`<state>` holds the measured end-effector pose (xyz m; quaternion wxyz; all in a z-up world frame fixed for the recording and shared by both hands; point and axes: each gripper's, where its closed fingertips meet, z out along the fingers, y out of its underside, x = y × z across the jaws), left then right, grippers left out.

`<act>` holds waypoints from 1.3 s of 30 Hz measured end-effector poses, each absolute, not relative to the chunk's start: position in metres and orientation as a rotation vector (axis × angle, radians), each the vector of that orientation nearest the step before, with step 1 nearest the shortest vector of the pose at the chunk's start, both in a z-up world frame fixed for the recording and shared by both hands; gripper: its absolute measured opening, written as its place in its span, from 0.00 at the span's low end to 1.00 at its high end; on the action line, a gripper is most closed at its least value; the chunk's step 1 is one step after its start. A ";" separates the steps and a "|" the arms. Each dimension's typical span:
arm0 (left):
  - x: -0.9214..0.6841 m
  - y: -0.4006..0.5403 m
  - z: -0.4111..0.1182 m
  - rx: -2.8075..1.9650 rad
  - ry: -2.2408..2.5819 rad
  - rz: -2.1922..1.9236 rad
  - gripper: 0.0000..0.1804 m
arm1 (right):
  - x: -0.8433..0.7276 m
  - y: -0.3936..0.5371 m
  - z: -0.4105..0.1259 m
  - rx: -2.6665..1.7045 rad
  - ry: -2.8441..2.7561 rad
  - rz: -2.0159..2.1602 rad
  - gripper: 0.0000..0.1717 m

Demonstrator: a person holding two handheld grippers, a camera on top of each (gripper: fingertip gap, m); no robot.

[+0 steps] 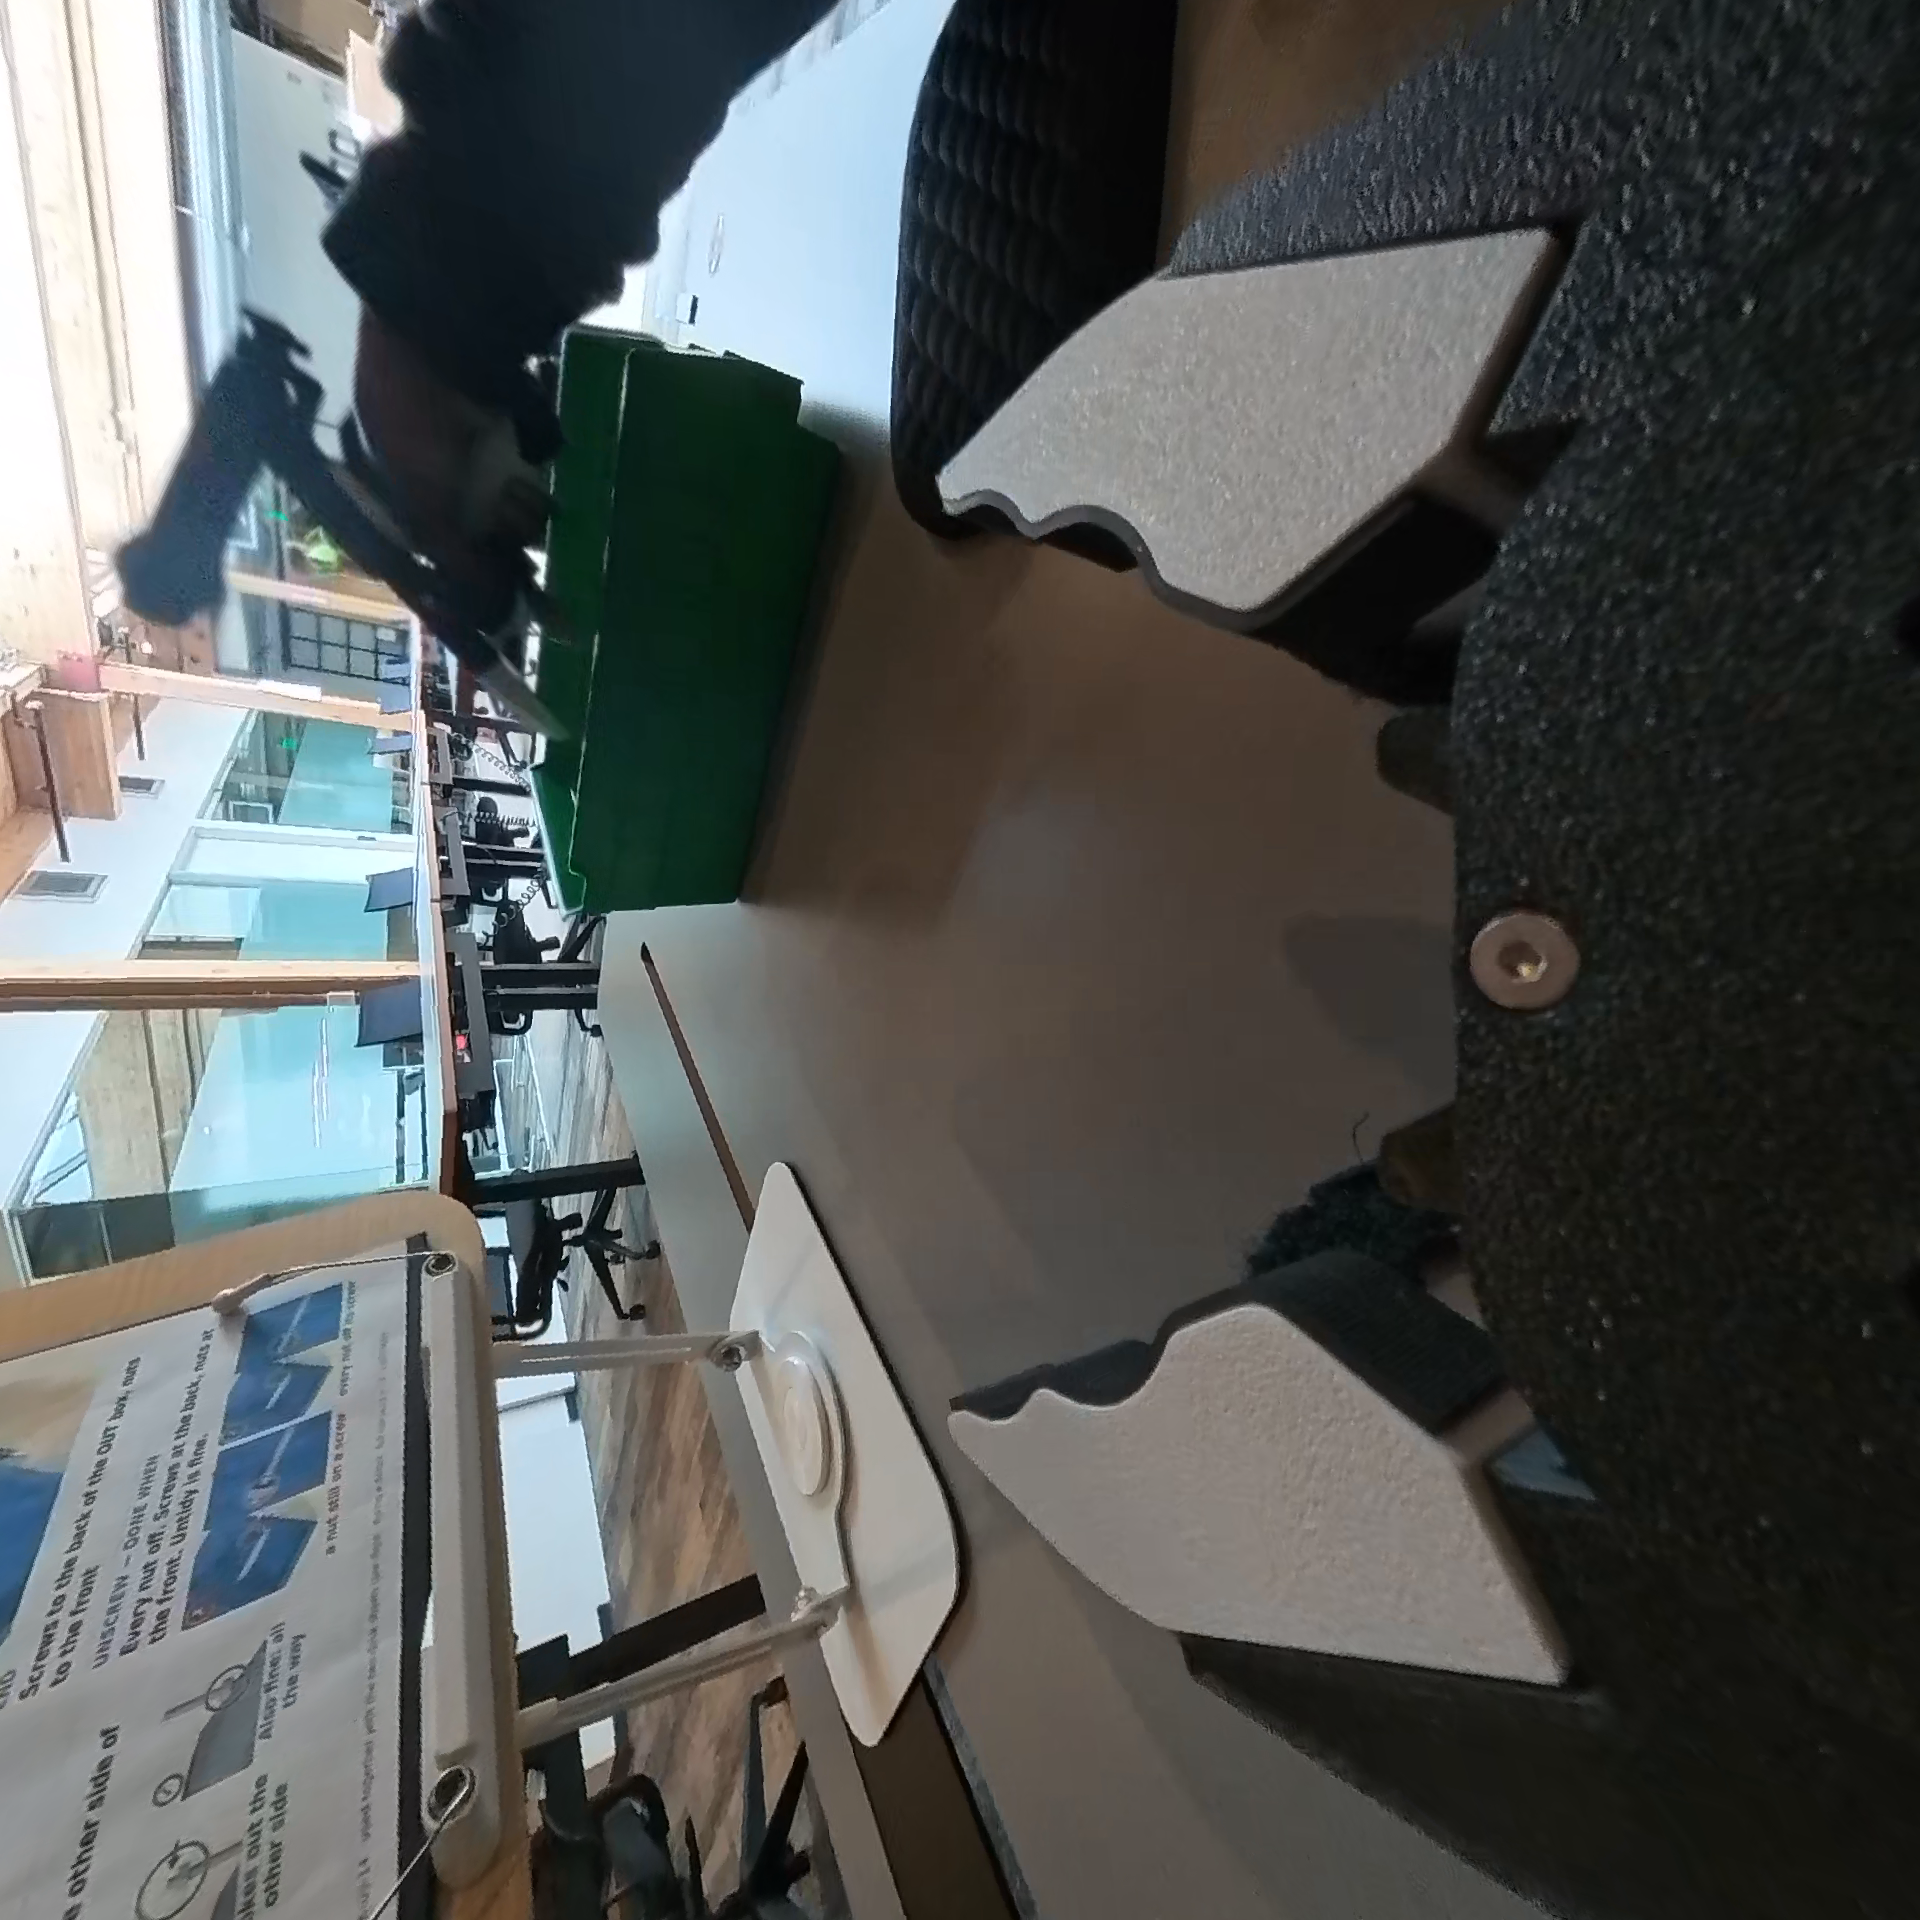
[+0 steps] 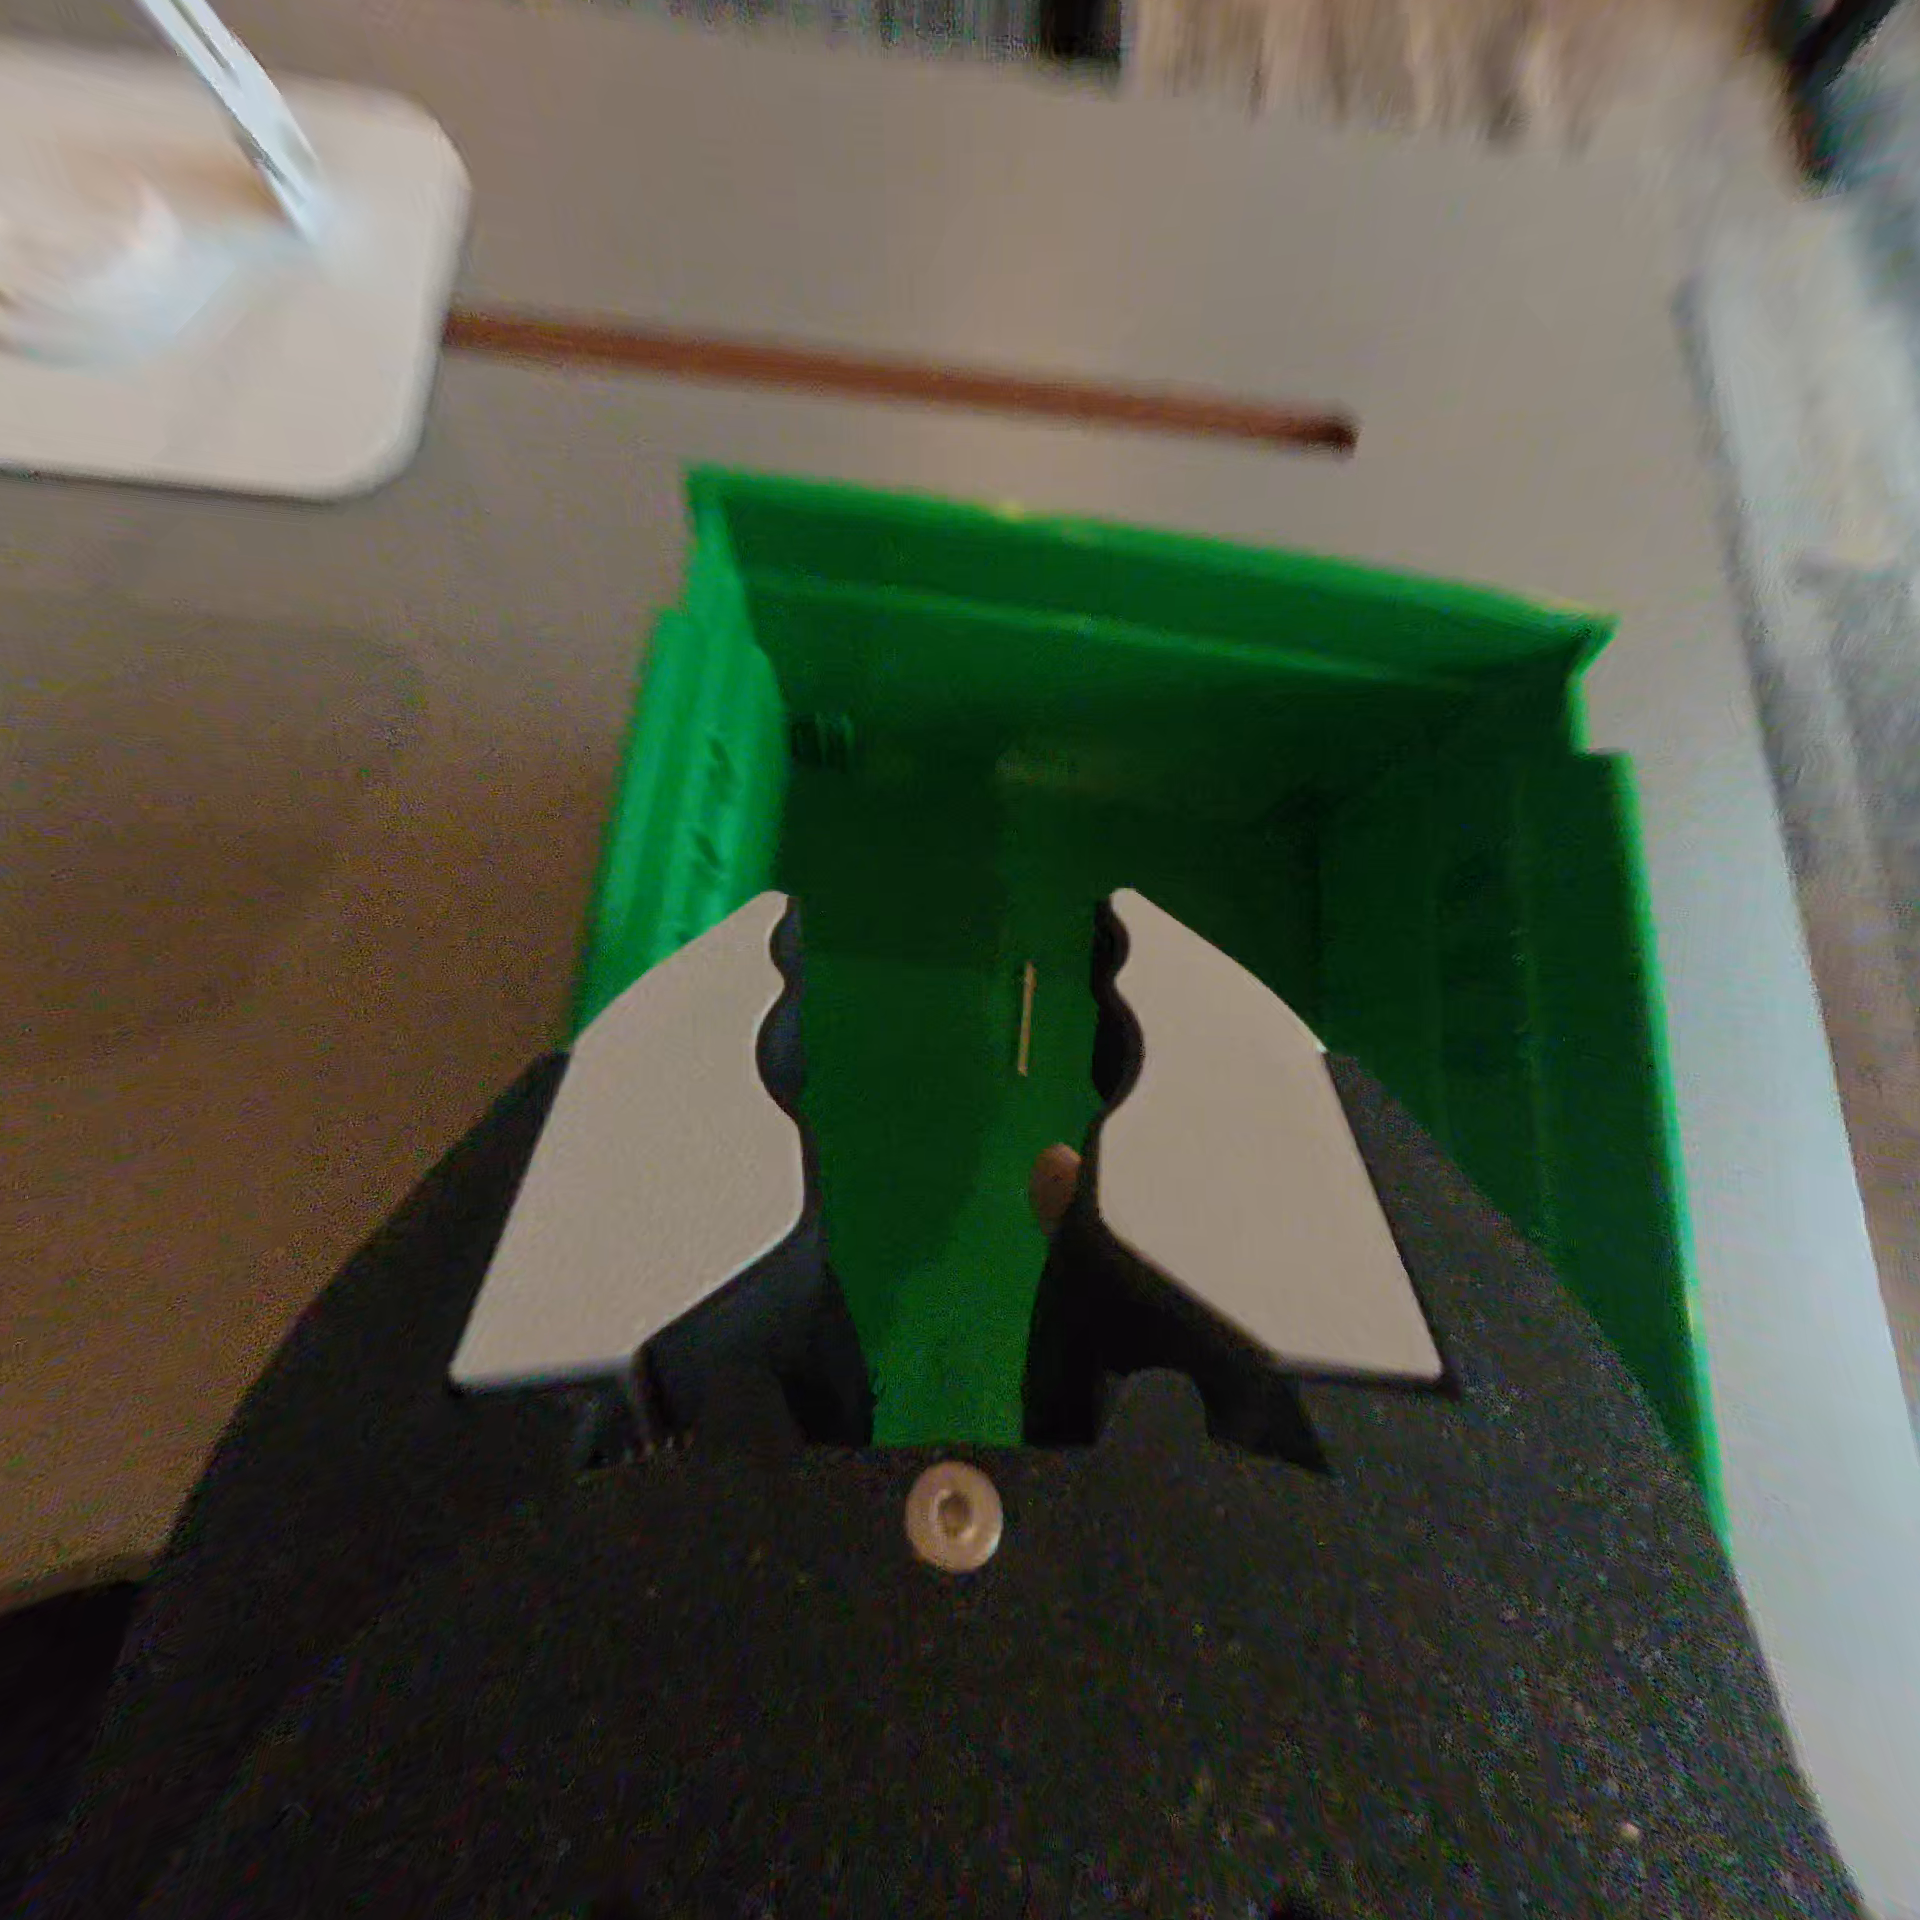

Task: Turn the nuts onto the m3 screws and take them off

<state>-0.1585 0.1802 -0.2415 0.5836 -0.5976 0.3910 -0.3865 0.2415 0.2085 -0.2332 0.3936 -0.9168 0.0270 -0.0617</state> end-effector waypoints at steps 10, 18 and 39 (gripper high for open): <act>-0.179 0.179 -0.198 -1.268 0.759 -0.962 0.77 | 0.096 0.166 -0.143 -1.687 -0.136 0.023 0.58; -0.196 0.156 -0.141 -1.147 0.771 -0.918 0.69 | 0.038 0.166 -0.163 -1.482 -0.180 0.113 0.67; -0.461 0.282 -0.189 -2.312 0.817 -0.107 0.43 | 0.037 0.165 -0.177 -1.473 -0.189 0.139 0.58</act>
